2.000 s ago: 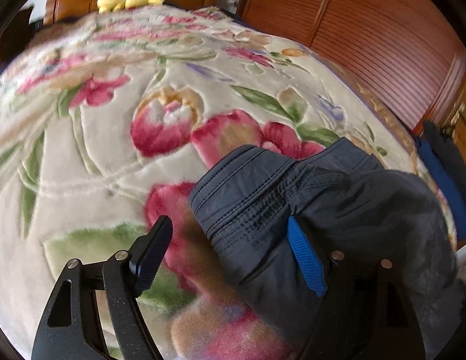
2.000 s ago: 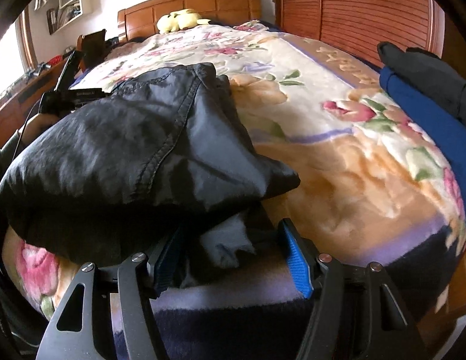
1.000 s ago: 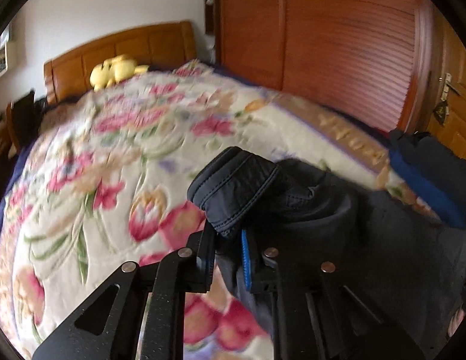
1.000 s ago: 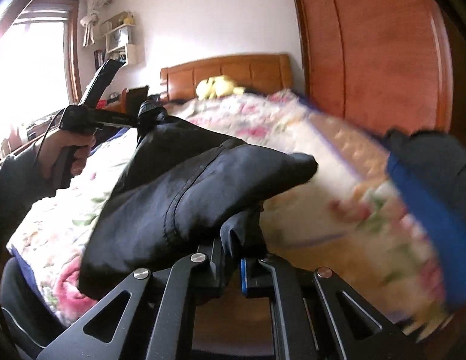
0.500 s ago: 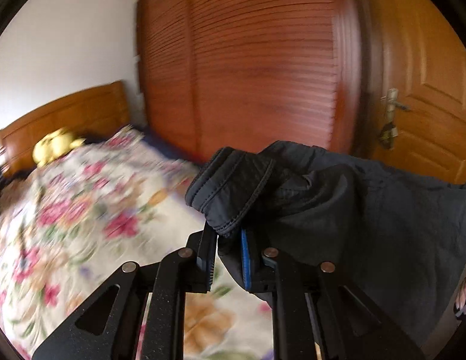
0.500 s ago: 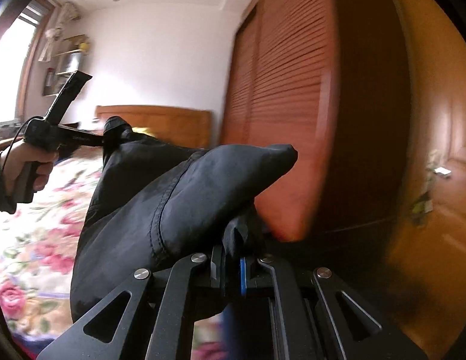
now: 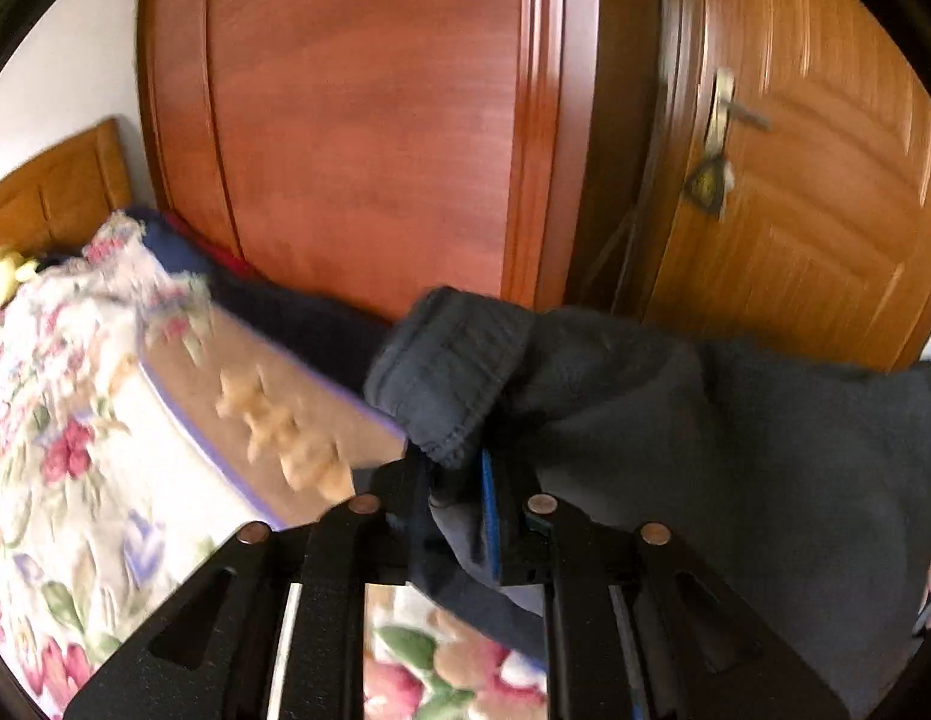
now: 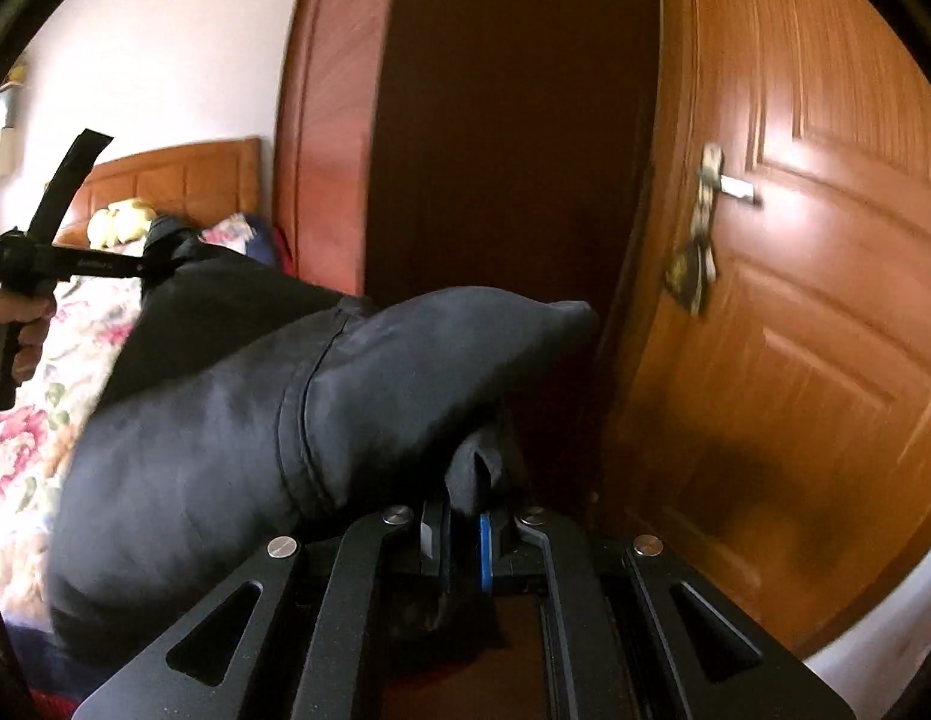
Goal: Fold large clothes
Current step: 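Lower the jacket onto the folded clothes stack and open both tools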
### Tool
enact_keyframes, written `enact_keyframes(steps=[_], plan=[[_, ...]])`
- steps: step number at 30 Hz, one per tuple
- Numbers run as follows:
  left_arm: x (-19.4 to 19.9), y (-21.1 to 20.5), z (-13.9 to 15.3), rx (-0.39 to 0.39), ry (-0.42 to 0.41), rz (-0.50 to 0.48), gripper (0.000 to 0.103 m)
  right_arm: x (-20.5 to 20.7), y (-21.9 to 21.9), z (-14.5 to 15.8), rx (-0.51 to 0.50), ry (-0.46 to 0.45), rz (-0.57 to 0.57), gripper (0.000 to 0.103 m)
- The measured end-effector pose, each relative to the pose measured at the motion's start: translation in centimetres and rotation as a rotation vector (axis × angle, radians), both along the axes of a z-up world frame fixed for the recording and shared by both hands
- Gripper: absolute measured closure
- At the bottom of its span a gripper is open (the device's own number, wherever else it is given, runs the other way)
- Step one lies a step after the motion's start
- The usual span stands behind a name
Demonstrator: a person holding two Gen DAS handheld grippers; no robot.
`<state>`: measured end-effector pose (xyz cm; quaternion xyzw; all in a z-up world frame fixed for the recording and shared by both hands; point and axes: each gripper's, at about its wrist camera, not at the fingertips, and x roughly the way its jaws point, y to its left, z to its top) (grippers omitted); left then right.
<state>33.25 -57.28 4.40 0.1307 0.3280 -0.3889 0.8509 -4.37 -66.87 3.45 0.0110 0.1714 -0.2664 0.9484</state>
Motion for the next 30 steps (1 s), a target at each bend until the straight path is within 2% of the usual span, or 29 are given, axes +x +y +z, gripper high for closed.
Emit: enact_keyframes(steps=[2,6,7,10,12,14,16,17,19,24,30], plan=[[-0.1,1.0,-0.8,0.010,0.007,-0.012,0.083,0.2,0.0,-0.8,0.012,0.007,-0.016,0.097],[-0.5,3.0,-0.3,-0.011,0.020,-0.046,0.068,0.8,-0.4,-0.9,0.050,0.023,-0.033,0.095],[-0.8,3.4,-0.2,-0.009,0.011,-0.051,0.068,2.6,-0.8,-0.6,0.054,0.021,-0.034,0.093],[-2.6,4.3,0.1,-0.002,-0.034,-0.063,0.066,1.7,-0.7,0.2,0.077,0.004,-0.050,0.090],[-3.8,5.5,0.3,0.000,-0.061,-0.075,0.066,0.3,0.0,0.2,0.074,-0.010,-0.074,0.080],[-4.8,7.0,0.3,-0.008,-0.065,-0.086,0.060,-0.8,0.7,0.8,0.053,-0.036,-0.108,0.073],[-6.2,9.0,-0.1,-0.030,-0.045,-0.112,0.049,-1.9,2.2,2.2,0.033,-0.083,-0.100,0.073],[-6.6,9.7,-0.3,-0.036,-0.036,-0.120,0.047,-2.3,3.2,3.1,0.016,-0.104,-0.084,0.073],[-8.0,11.5,-0.9,-0.052,-0.032,-0.127,0.039,-3.1,4.9,4.1,-0.011,-0.109,-0.071,0.073],[-10.8,15.8,-2.5,-0.063,-0.007,-0.114,0.035,-1.0,8.3,5.4,-0.046,-0.057,-0.017,0.073],[-13.5,21.3,-2.4,-0.070,-0.036,-0.047,0.030,0.7,9.0,4.1,0.031,-0.019,0.034,0.073]])
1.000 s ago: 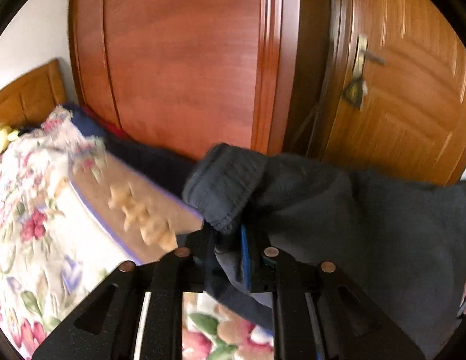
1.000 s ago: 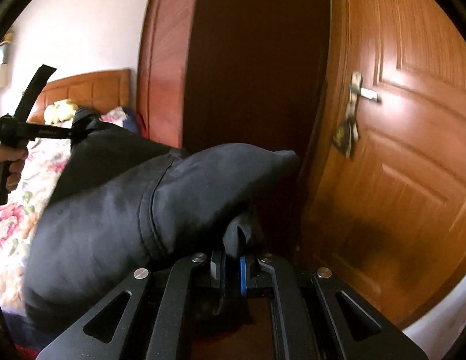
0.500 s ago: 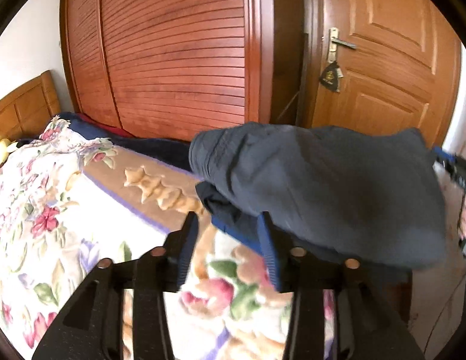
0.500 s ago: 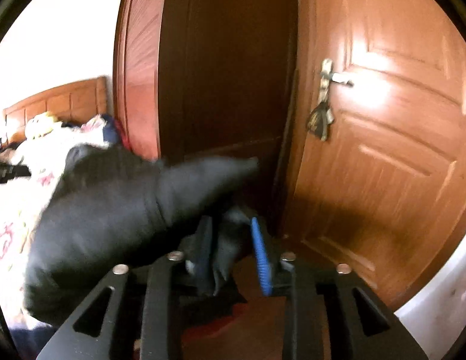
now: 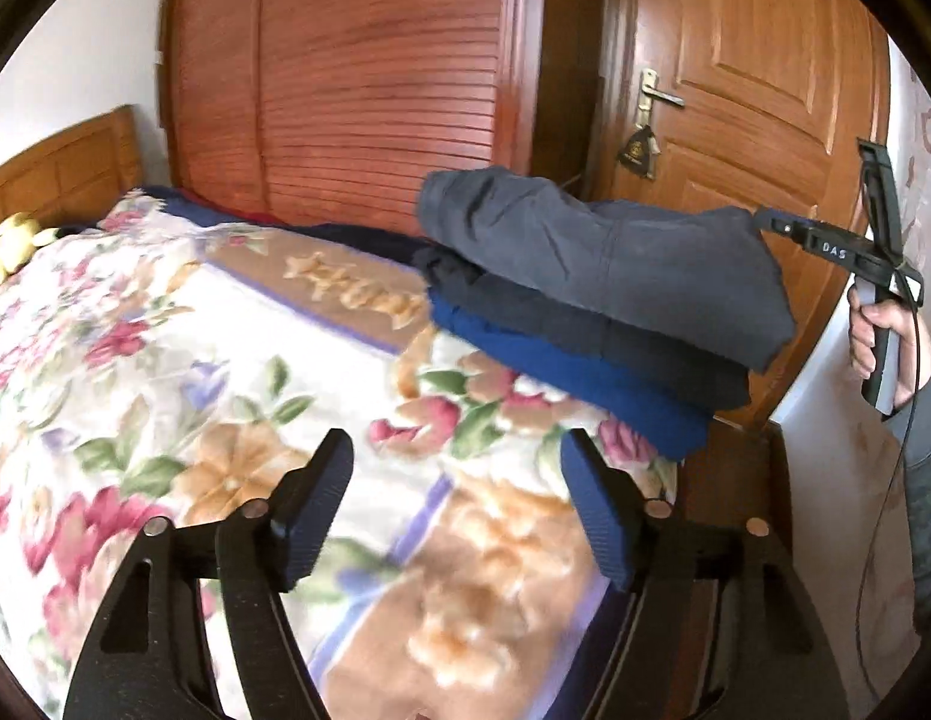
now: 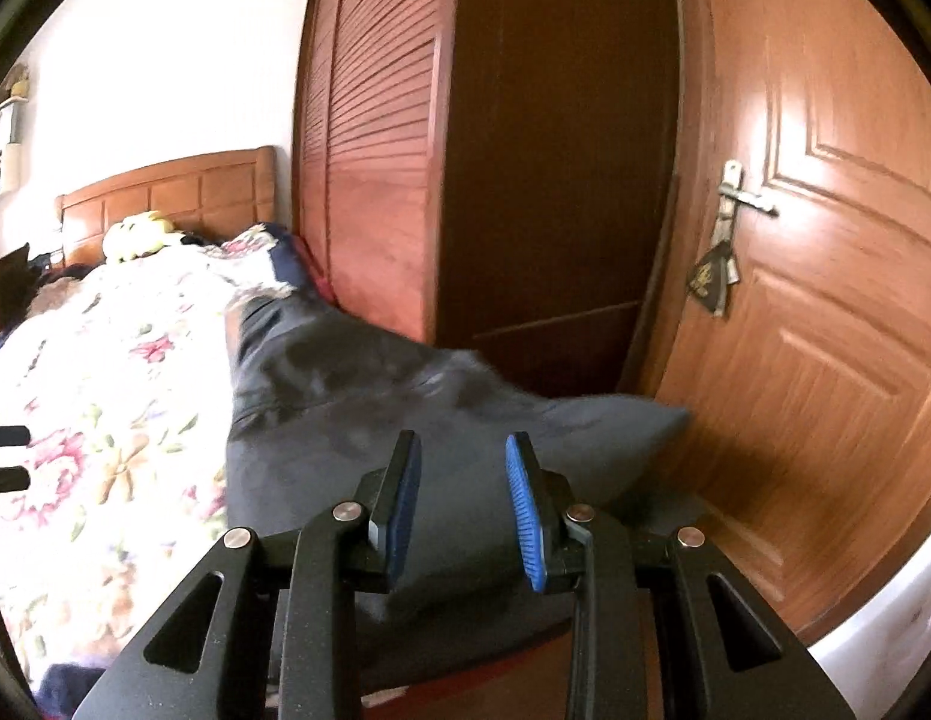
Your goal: Fold large clothes
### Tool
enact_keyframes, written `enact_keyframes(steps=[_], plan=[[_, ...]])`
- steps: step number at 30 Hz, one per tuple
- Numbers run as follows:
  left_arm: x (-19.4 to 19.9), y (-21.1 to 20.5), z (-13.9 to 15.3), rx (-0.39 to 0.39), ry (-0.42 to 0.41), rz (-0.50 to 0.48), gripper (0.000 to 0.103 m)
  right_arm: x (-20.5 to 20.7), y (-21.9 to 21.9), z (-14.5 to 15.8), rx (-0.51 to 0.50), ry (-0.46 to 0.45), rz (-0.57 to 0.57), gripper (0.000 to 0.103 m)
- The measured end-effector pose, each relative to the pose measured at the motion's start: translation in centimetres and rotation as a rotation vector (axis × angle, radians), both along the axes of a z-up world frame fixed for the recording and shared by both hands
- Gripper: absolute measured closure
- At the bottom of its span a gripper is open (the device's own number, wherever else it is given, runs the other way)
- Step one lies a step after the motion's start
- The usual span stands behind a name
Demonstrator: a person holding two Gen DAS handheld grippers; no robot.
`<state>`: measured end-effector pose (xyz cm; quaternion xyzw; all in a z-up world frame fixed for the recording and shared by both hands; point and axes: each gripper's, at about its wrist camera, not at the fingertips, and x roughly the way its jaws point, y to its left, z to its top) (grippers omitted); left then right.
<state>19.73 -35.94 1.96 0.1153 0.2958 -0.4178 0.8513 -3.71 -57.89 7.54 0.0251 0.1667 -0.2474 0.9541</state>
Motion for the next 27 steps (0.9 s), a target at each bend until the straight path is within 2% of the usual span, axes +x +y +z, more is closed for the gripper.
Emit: enact_keyframes(steps=[4,9,14,19,22,27], plan=[[-1.4,3.6,0.4,-0.011,-0.019,0.053,0.030,0.6,1.7,0.0,-0.013,0.019,0.046,0.073],[-2.9,8.2,0.4,-0.040,-0.030,0.126,0.029,0.6,6.0,0.5,-0.021,0.024,0.130,0.073],[-4.2,12.3,-0.9,-0.010,-0.067,0.198,0.029,0.7,11.4,-0.1,-0.018,0.022,0.229,0.073],[-5.1,17.2,-2.6,-0.014,-0.044,0.287,0.029,1.9,17.1,-2.0,0.008,0.044,0.341,0.072],[-5.4,20.0,-4.1,-0.019,-0.013,0.334,0.029,2.9,20.6,-3.4,0.024,0.068,0.415,0.066],[-6.5,24.2,-6.1,0.006,0.000,0.431,0.029,3.8,26.1,-5.1,0.080,0.072,0.553,0.038]])
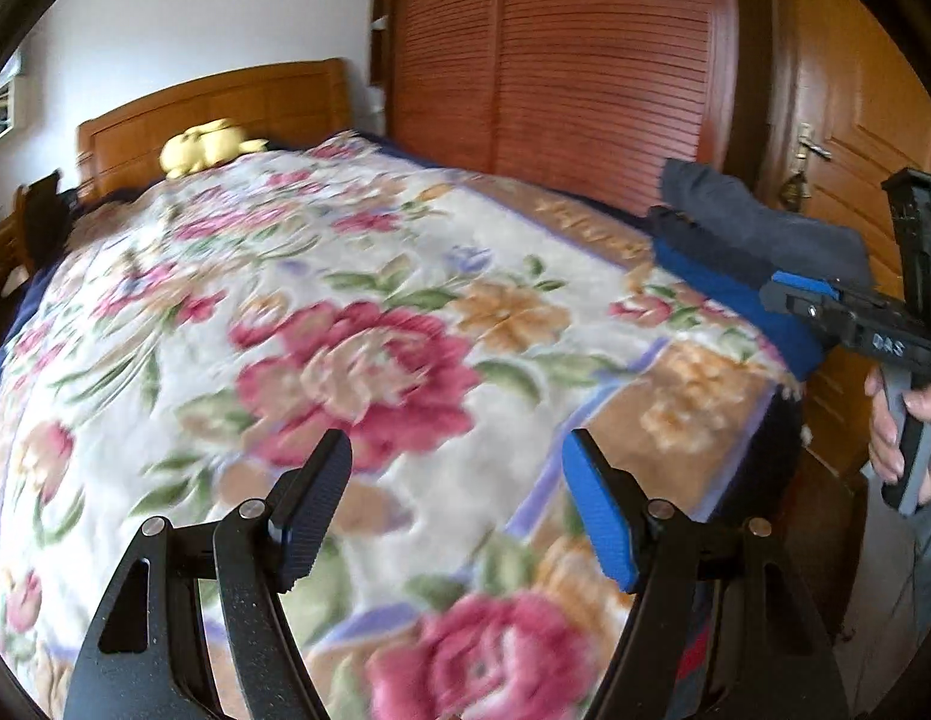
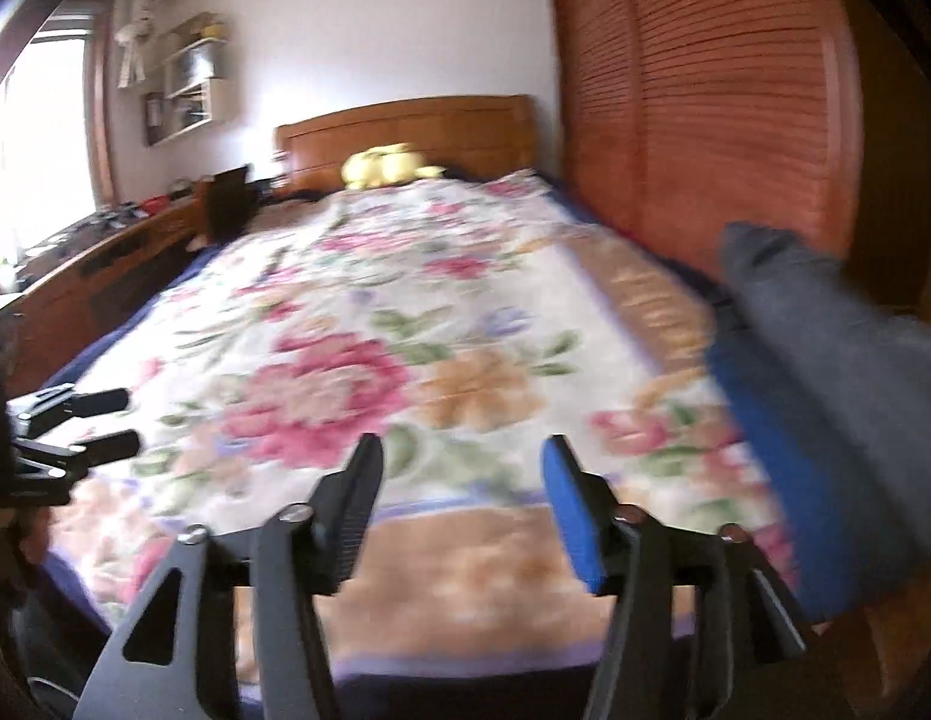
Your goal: Fold large clothes
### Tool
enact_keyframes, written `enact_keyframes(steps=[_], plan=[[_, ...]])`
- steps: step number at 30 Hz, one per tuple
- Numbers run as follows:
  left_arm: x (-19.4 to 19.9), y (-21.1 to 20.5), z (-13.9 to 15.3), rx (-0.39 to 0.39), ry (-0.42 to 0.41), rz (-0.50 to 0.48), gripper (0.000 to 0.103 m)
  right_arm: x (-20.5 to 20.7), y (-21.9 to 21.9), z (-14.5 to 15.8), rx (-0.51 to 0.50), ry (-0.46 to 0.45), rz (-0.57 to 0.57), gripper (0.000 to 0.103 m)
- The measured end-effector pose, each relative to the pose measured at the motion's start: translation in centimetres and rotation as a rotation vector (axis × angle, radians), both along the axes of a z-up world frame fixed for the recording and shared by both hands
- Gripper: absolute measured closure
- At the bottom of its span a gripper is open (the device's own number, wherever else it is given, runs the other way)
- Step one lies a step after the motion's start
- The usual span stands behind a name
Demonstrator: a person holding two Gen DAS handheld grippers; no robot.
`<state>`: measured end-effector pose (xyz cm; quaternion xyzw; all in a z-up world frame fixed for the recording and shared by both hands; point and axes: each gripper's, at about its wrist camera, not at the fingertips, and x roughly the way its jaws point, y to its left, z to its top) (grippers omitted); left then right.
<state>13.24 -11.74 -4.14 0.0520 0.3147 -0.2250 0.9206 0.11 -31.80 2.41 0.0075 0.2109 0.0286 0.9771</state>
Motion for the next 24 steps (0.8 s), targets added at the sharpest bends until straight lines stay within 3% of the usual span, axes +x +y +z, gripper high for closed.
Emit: enact_keyframes(steps=[6,12,16,24], plan=[[-2.0,4.1,-1.0,0.027,-0.007,0.111,0.029,1.3,4.2,-2.4,0.029,0.056,0.066,0.025],[-4.6,8.1,-0.9,0.037,-0.031,0.246,0.029,2.9,8.5,-4.2,0.021,0.103,0.091,0.025],[-6.7,9.5,-0.1,0.077,-0.080,0.323,0.029,3.2,10.0,-3.6,0.013,0.099,0.128,0.025],[-9.6,11.3,1.7,0.027,-0.103,0.376,0.029,1.4,10.9,-2.1,0.013,0.026,0.173,0.025]])
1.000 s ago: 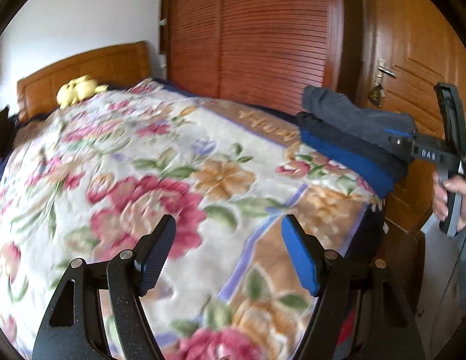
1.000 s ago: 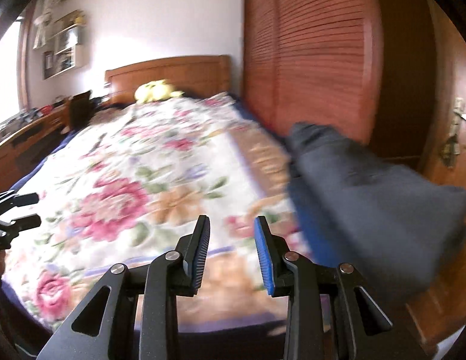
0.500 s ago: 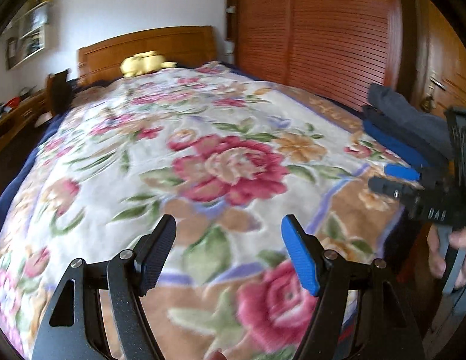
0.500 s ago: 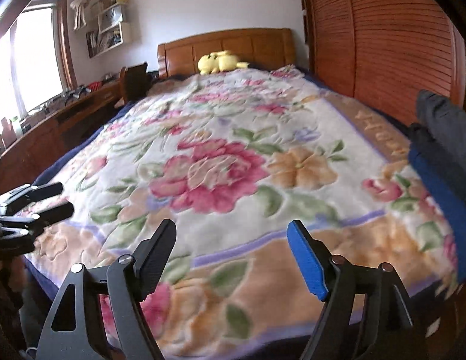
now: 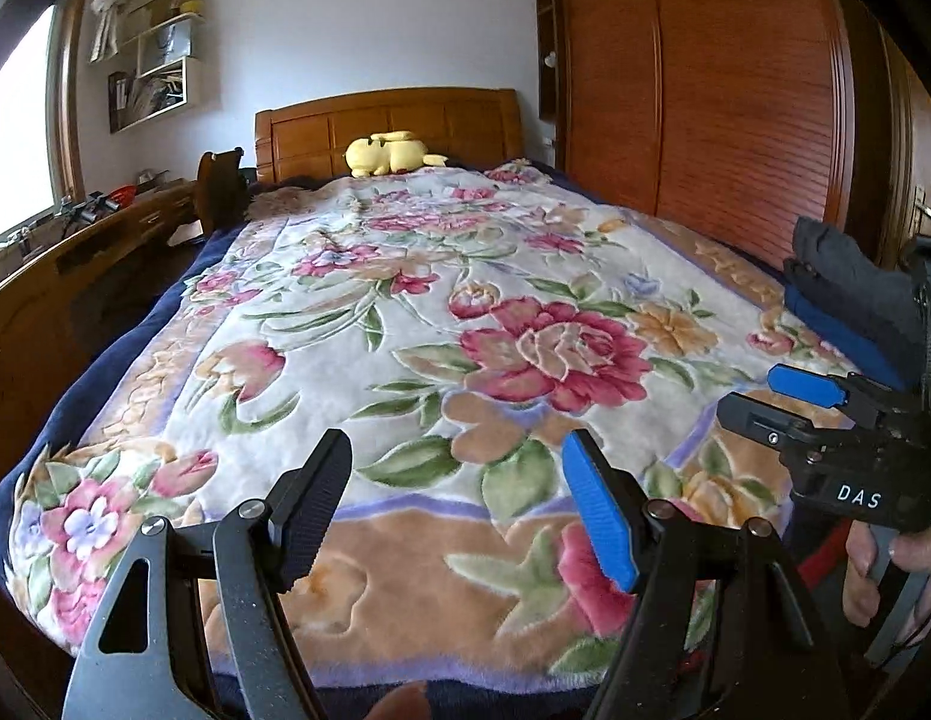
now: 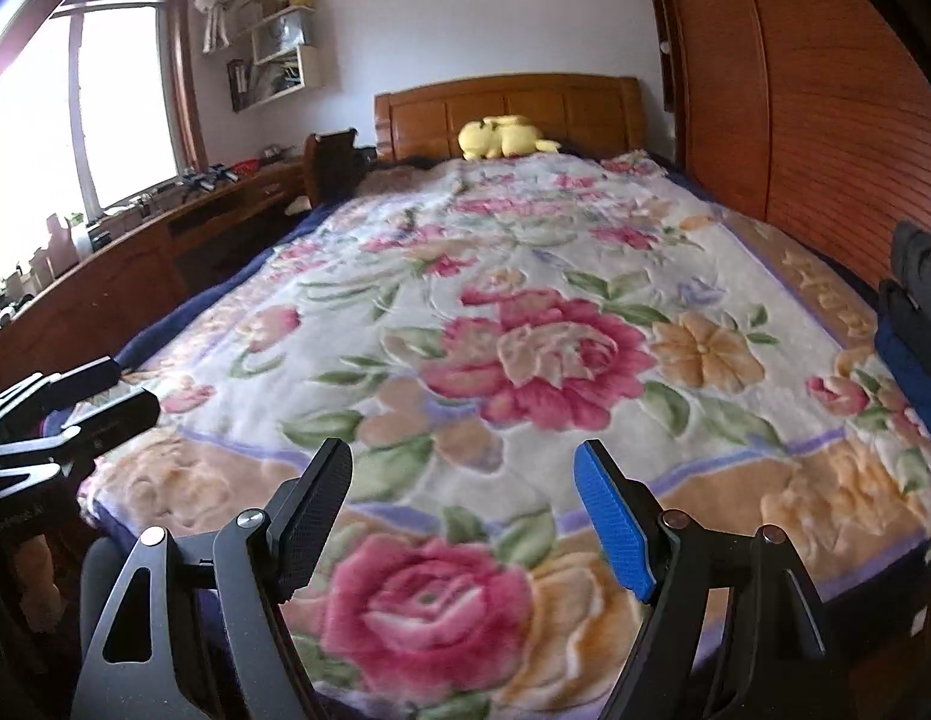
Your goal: Fold large clothes
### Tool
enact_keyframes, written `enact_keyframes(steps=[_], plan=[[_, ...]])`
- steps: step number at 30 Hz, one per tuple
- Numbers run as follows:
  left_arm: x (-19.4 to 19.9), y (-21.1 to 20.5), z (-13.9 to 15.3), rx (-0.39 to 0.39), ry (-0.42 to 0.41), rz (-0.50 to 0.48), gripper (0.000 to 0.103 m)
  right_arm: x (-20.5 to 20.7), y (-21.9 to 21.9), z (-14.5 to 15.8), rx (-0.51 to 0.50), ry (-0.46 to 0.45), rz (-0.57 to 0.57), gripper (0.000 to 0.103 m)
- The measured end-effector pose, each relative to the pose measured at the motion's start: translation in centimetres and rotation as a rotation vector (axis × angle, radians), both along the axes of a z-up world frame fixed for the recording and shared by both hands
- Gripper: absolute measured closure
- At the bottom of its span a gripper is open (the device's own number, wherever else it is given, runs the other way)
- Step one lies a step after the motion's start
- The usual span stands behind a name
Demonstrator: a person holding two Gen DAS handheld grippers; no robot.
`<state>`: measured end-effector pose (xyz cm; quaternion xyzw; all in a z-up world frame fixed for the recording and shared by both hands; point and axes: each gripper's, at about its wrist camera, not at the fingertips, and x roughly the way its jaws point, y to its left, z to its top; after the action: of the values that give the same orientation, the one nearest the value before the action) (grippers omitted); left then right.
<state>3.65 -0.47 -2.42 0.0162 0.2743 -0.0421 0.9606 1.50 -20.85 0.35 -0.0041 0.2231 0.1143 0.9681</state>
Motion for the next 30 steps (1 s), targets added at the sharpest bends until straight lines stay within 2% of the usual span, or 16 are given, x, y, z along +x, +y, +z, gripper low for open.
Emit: enact_keyframes(steps=[6,15,20,30], plan=[[-1.4,0.8,2.1,-0.051,-0.036,0.016,0.029,-0.9,-0.1,1.2,-0.007,-0.066,0.002,0.025],[-3.9,1.8,5.6,-0.059,-0.137,0.047,0.028,-3.7,0.6,1.1,-0.019,-0.171,-0.011,0.025],[-4.4,2.1,5.9,-0.064,-0.148,0.055,0.027,-4.1,1.2,-0.1,-0.033,-0.207,-0.014,0.024],[-4.8,2.1,5.6,-0.059,-0.133,0.063,0.027,-4.4,1.0,-0.3,-0.018,-0.204,-0.012,0.024]])
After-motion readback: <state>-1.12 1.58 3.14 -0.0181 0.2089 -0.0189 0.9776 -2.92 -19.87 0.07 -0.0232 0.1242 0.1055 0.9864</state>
